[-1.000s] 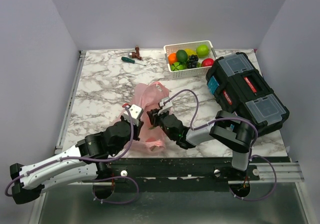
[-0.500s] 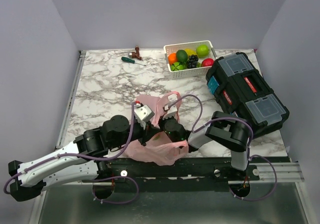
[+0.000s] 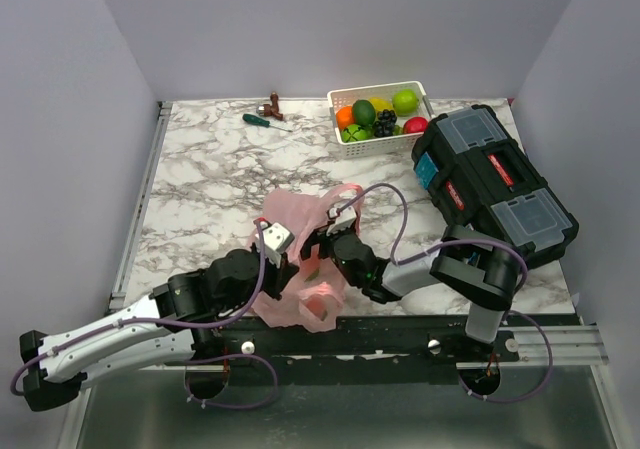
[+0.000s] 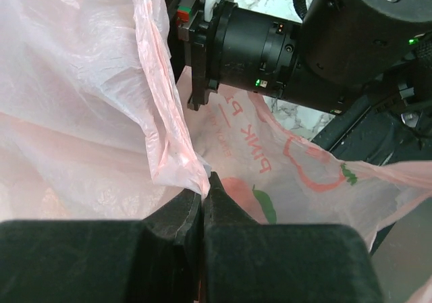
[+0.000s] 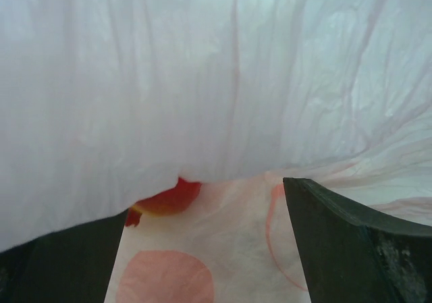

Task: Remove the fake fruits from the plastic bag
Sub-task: Take out the fake fruit from the plastic bag.

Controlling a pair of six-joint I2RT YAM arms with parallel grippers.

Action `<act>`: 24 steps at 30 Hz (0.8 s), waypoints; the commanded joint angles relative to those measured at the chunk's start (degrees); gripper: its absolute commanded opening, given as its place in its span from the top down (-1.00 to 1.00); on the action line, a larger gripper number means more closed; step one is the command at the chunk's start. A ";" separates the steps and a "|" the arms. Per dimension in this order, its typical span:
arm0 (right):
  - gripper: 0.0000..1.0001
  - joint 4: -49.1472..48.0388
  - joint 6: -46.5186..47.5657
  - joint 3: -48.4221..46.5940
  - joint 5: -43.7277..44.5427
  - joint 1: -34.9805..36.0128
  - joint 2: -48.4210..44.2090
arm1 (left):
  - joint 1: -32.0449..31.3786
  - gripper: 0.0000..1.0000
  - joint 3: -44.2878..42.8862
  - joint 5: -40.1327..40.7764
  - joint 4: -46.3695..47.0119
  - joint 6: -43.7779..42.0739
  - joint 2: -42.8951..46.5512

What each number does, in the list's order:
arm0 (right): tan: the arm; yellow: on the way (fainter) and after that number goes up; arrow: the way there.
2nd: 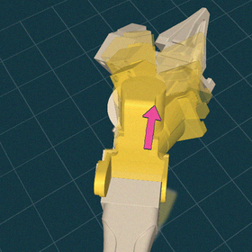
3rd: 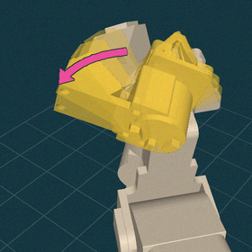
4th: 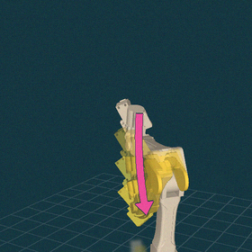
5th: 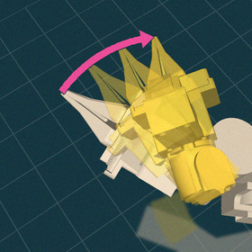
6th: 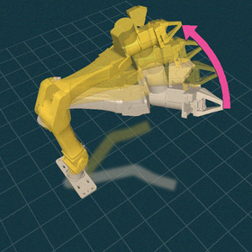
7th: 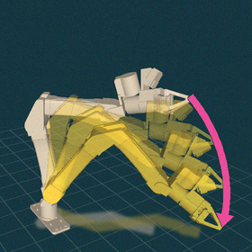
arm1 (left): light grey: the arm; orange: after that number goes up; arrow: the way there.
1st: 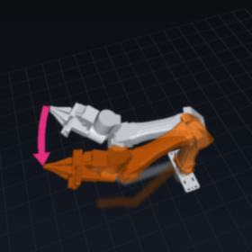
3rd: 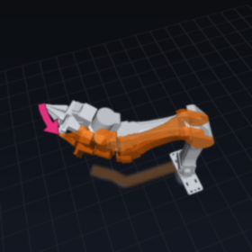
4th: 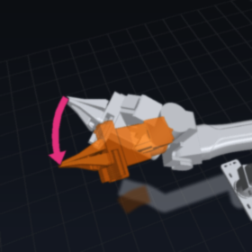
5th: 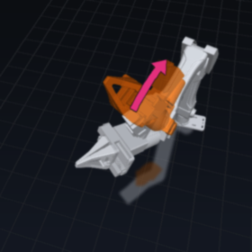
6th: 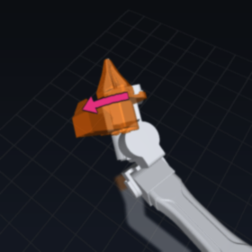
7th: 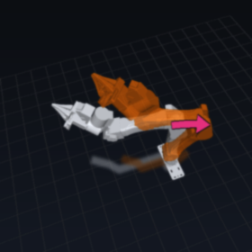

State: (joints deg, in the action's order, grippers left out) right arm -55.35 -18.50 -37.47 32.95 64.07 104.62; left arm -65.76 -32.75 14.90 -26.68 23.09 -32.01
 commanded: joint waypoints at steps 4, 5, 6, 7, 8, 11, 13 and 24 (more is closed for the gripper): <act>-0.99 -0.92 6.10 -4.77 -0.42 0.39 2.82 | -0.27 1.00 -0.18 2.86 -0.37 0.95 2.04; -0.99 -1.62 5.71 -5.32 -2.74 0.38 4.04 | -0.28 1.00 -0.36 2.44 -0.50 0.84 1.85; -0.99 -2.26 5.15 -6.03 -4.50 0.41 4.93 | -0.30 1.00 -0.59 2.10 -0.82 0.75 1.67; -0.99 -3.42 4.09 -6.35 -5.77 0.40 5.99 | -0.25 1.00 -0.90 1.99 -1.14 0.64 1.46; -1.00 -4.92 3.50 -6.55 -6.53 0.35 6.84 | -0.30 1.00 -1.12 1.83 -1.47 0.55 1.34; -1.00 -8.90 3.35 -7.49 -9.12 0.40 9.31 | -0.28 1.00 -1.04 1.85 -1.62 0.38 1.59; -1.00 -9.70 3.75 -9.01 -10.85 0.42 10.83 | -0.30 1.00 -0.82 1.43 -1.33 0.30 1.84; -0.96 -5.20 3.49 -22.30 -2.10 0.36 21.90 | -0.25 1.00 -2.45 -0.13 -0.28 -0.24 -0.48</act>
State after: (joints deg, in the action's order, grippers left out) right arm -61.49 -15.00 -56.95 25.52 64.07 123.61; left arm -65.76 -33.28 15.86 -27.24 23.44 -32.01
